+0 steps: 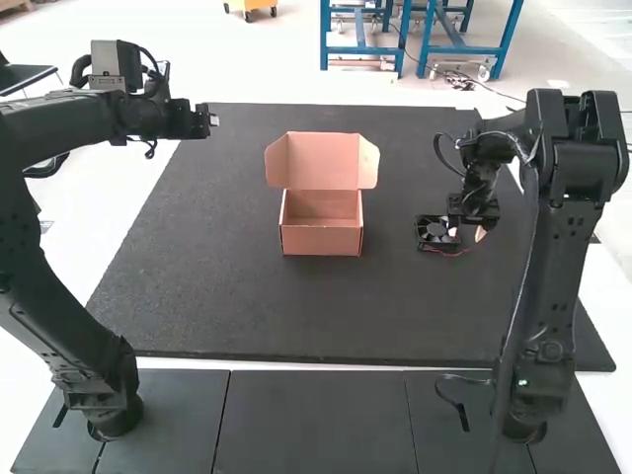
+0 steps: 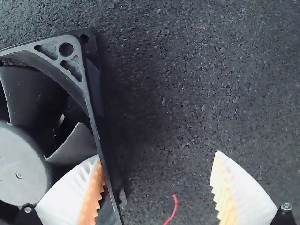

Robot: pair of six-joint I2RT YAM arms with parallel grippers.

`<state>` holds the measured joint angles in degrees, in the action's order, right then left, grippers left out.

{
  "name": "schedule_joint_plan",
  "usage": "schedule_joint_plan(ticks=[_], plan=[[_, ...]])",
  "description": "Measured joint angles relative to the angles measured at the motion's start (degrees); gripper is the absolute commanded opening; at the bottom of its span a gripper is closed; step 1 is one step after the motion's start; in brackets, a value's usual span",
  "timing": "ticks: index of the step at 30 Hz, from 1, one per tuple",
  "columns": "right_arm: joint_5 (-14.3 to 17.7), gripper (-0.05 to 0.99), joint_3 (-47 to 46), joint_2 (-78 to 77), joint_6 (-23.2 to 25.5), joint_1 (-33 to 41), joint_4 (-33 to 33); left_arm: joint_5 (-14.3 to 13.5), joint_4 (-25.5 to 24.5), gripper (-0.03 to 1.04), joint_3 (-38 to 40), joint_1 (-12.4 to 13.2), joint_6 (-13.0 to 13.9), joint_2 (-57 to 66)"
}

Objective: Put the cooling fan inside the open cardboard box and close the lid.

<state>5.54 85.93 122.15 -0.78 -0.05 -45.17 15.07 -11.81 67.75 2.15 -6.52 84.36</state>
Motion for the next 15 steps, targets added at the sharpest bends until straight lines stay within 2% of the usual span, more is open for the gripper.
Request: schedule_joint_plan(ticks=[3,6,8,13,15], plan=[[-0.6,0.24,0.7,0.6,-0.4,0.7,-0.2,0.0,0.0,0.96,0.0,0.0,0.0,0.0],[-0.9,0.2,1.6,1.3,-0.4,1.5,-0.7,0.0,0.0,0.96,0.0,0.0,0.0,0.0],[-1.0,0.11,2.3,1.6,-0.5,1.6,-1.5,0.0,0.0,0.96,0.0,0.0,0.0,0.0],[-2.1,-0.01,3.2,2.1,-0.6,1.7,-2.2,0.0,0.0,0.96,0.0,0.0,0.0,0.0],[-2.3,-0.01,3.3,2.1,-0.7,1.7,-2.2,0.0,0.0,0.96,0.0,0.0,0.0,0.0]])
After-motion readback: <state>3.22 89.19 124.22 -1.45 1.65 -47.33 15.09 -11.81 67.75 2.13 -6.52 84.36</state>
